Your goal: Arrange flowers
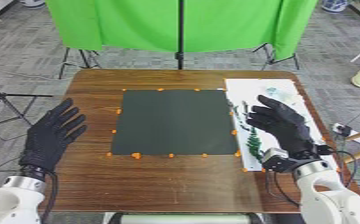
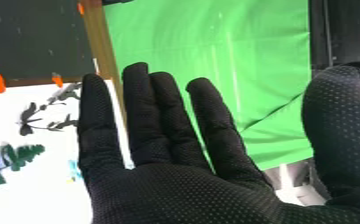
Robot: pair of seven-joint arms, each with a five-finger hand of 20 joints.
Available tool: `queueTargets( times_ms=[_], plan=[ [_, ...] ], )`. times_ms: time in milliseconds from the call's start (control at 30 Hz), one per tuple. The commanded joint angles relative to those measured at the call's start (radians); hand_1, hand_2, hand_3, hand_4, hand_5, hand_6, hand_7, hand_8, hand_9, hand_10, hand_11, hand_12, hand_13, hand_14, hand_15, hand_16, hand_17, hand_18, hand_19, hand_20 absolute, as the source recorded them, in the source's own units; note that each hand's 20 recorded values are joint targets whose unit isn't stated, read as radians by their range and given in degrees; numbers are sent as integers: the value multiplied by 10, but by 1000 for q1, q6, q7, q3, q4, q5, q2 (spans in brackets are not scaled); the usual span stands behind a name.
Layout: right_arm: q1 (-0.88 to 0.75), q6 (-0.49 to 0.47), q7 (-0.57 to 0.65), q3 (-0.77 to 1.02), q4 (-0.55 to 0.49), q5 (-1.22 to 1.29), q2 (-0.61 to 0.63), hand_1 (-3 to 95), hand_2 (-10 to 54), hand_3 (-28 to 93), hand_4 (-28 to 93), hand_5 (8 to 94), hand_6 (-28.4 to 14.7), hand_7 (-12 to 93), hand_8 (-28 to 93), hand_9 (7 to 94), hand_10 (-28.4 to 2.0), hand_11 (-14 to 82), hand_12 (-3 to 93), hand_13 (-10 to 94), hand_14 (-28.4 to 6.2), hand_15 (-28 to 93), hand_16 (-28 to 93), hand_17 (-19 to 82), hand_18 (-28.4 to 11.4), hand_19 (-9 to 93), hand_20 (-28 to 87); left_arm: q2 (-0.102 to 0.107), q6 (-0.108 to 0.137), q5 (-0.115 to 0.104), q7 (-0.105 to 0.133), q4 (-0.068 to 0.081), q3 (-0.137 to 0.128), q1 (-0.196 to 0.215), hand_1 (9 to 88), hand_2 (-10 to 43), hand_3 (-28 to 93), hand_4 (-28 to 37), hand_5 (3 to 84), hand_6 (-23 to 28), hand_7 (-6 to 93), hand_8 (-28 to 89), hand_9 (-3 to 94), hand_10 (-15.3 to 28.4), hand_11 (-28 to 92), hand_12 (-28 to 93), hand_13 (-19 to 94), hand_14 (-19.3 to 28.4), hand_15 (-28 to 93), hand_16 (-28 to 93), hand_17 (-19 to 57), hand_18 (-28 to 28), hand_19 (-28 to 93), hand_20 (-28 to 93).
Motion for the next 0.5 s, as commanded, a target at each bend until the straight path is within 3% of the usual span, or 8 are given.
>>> queueTargets(
  times_ms=[33,100,233,367,467,500],
  plan=[
    [-22,-18,8,-11,-14,-60,-2,149,-9,859,-283,336,-45,260,-178,366,-146,225,169,280,-116,395,119,54,-212,483,184,-14,10,-3,-3,3,5,8,258,-37,710,-283,257,25,243,-135,182,101,293,112,135,119,419,-44,-109,186,445,58],
    [-25,-13,1,-6,-20,-68,-12,149,-9,858,-283,330,-45,260,-178,357,-146,225,170,273,-116,392,118,53,-212,482,183,-21,-3,-2,-16,2,1,20,258,-37,710,-283,256,25,245,-136,182,101,293,112,135,119,420,-44,-109,186,445,58],
    [-20,-8,-6,8,-18,-52,-7,149,-12,859,-283,330,-44,263,-178,359,-145,227,170,274,-115,392,118,53,-212,482,182,-3,0,0,-9,11,13,-14,258,-37,709,-283,256,25,247,-138,185,101,298,113,135,120,420,-45,-109,186,444,59],
    [-38,-18,-9,7,-19,-68,-11,147,-13,861,-283,332,-44,263,-180,359,-145,225,170,276,-115,392,119,52,-212,482,183,-14,25,-8,2,6,20,0,258,-36,709,-283,255,25,248,-138,186,101,298,111,135,119,421,-45,-109,186,445,59],
    [-43,-25,-14,15,-26,-74,-12,147,-13,861,-283,331,-44,261,-179,356,-144,223,170,275,-115,391,120,51,-213,480,182,-23,-5,-4,-10,8,15,6,259,-36,708,-283,252,24,250,-140,186,101,299,111,136,120,421,-45,-109,186,445,59],
    [-41,-23,-13,19,-26,-76,-11,147,-14,861,-283,330,-44,261,-179,356,-144,223,170,275,-115,391,120,51,-212,479,182,-20,-5,-2,-12,11,18,0,260,-36,708,-283,252,24,250,-140,186,101,299,111,136,120,421,-45,-109,186,445,59]
  ],
)
